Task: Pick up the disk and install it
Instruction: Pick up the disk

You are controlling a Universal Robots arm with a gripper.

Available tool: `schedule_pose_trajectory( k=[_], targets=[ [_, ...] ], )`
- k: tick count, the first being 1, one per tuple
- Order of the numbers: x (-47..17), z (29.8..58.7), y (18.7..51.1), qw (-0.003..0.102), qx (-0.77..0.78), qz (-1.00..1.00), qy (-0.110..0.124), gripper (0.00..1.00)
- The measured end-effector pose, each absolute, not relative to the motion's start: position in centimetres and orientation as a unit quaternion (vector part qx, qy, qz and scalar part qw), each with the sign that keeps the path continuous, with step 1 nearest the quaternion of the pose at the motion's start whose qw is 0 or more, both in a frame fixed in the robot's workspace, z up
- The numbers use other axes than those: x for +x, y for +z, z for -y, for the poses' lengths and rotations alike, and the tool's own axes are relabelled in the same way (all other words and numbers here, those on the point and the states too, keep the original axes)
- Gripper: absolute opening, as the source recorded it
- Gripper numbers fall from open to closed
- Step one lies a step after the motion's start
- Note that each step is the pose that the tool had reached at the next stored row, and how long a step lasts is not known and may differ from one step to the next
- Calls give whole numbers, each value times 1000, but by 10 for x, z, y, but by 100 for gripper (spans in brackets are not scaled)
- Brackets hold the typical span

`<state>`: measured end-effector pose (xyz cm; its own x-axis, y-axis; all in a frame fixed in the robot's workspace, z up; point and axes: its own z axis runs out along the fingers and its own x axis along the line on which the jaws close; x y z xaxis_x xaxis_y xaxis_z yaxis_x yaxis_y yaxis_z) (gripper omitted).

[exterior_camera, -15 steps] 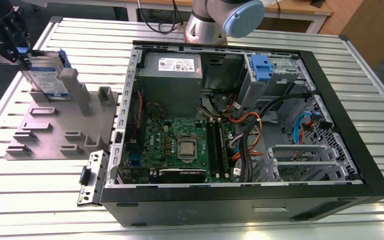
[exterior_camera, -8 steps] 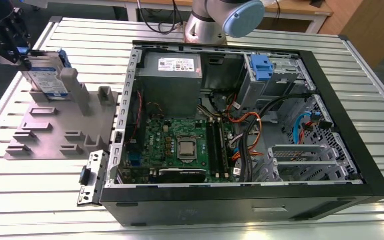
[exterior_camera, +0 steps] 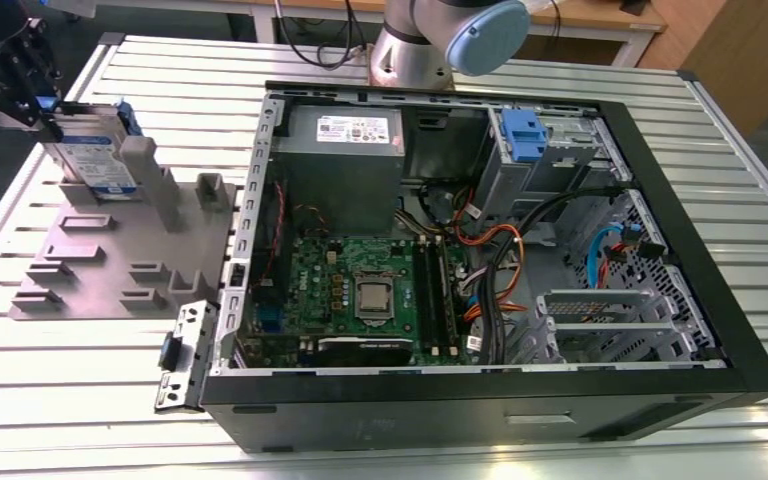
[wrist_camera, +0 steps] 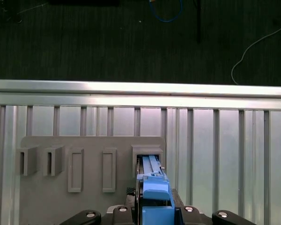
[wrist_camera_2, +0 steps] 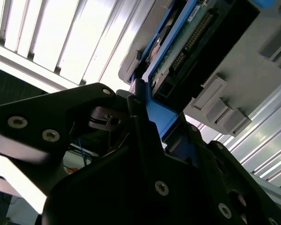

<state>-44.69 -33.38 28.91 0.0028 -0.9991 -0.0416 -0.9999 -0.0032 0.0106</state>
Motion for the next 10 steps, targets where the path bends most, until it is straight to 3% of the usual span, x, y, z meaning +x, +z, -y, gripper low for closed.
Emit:
schedule_pose_trajectory(
  k=[10],
  targets=[
    [-447,334,295,11,-708,-706,19,36]
  ],
)
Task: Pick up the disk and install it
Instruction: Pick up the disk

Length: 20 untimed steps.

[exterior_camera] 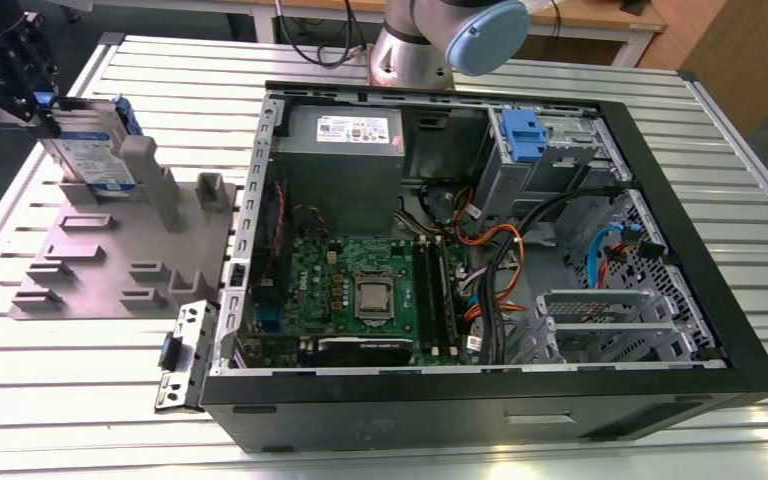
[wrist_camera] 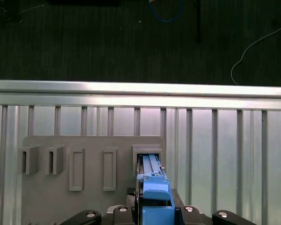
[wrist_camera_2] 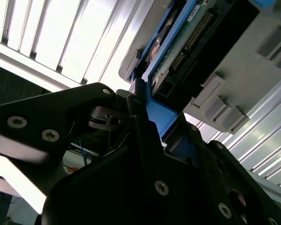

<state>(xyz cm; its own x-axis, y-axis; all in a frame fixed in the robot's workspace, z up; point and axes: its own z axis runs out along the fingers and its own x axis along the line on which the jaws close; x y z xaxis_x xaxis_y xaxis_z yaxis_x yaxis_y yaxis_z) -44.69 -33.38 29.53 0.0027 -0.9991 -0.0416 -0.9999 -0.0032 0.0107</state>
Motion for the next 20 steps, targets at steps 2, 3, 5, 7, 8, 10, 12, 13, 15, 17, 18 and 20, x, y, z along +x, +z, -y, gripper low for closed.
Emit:
schedule_pose_trajectory(
  k=[2,3,5,7,8,10,12,13,15,17,18,20],
  targets=[
    [-447,334,298,11,-708,-706,18,36],
    [-447,334,299,11,-708,-706,18,36],
    [-447,334,299,11,-708,-706,18,36],
    [-447,334,299,11,-708,-706,18,36],
    [-447,334,299,11,-708,-706,18,36],
    [-447,334,302,11,-708,-706,18,36],
    [-447,334,302,11,-708,-706,18,36],
    [-447,334,302,11,-708,-706,18,36],
    [-447,334,304,11,-708,-706,18,36],
    [-447,334,307,11,-708,-706,18,36],
    [-447,334,307,11,-708,-706,18,36],
    [-447,334,308,11,-708,-706,19,36]
  ],
)
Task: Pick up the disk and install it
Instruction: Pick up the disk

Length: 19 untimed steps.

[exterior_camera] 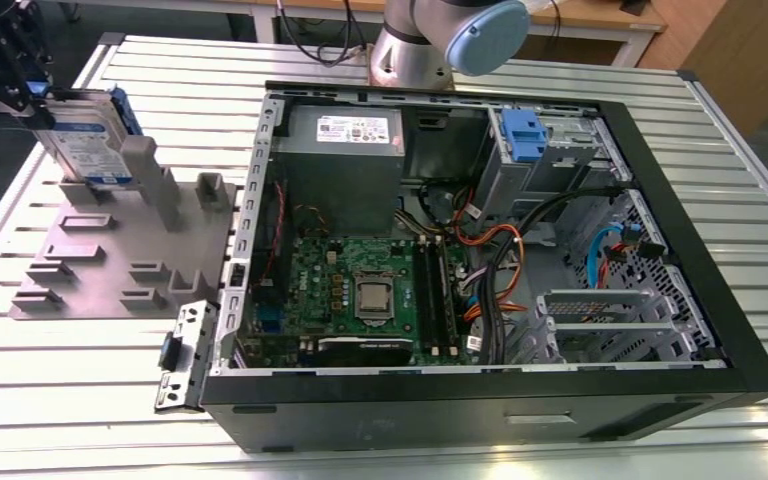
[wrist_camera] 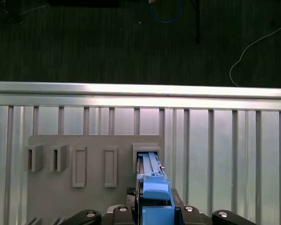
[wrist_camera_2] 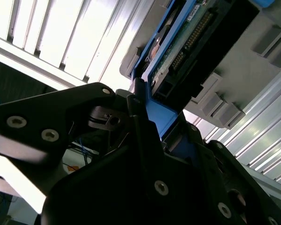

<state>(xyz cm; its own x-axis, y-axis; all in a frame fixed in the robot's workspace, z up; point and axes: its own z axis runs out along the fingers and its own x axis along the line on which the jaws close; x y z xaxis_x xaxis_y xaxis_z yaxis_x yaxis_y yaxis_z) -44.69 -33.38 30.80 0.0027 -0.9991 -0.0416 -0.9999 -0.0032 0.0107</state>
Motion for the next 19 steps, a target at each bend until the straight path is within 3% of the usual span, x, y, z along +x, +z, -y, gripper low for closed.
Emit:
schedule_pose_trajectory(
  k=[19],
  targets=[
    [-447,334,313,11,-708,-706,18,36]
  ],
)
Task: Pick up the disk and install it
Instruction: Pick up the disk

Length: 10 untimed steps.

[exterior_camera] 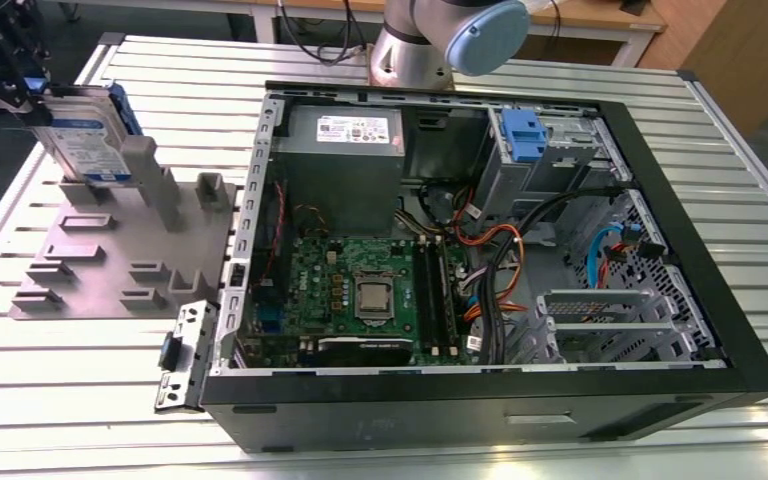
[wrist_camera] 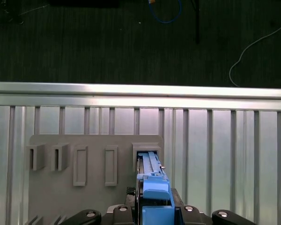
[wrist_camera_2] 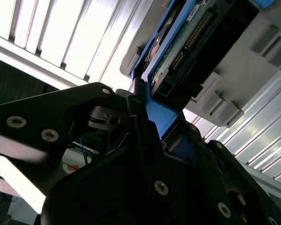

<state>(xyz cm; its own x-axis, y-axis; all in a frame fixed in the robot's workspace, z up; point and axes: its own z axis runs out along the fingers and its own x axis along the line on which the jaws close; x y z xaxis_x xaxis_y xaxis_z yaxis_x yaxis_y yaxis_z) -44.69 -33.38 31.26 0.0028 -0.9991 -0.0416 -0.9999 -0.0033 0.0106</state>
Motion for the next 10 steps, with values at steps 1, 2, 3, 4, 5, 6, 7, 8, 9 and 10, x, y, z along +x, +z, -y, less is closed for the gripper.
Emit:
schedule_pose_trajectory(
  k=[1,2,3,4,5,6,7,8,9,10],
  targets=[
    [-447,334,314,11,-708,-706,19,36],
    [-447,334,315,11,-708,-706,18,36],
    [-447,334,316,11,-708,-706,18,36],
    [-447,334,318,11,-708,-706,19,36],
    [-447,334,319,11,-708,-706,18,36],
    [-447,334,320,11,-708,-706,19,36],
    [-447,334,322,11,-708,-706,18,36],
    [-447,334,323,11,-708,-706,19,36],
    [-447,334,324,11,-708,-706,18,36],
    [-447,334,324,11,-708,-706,18,36]
  ],
)
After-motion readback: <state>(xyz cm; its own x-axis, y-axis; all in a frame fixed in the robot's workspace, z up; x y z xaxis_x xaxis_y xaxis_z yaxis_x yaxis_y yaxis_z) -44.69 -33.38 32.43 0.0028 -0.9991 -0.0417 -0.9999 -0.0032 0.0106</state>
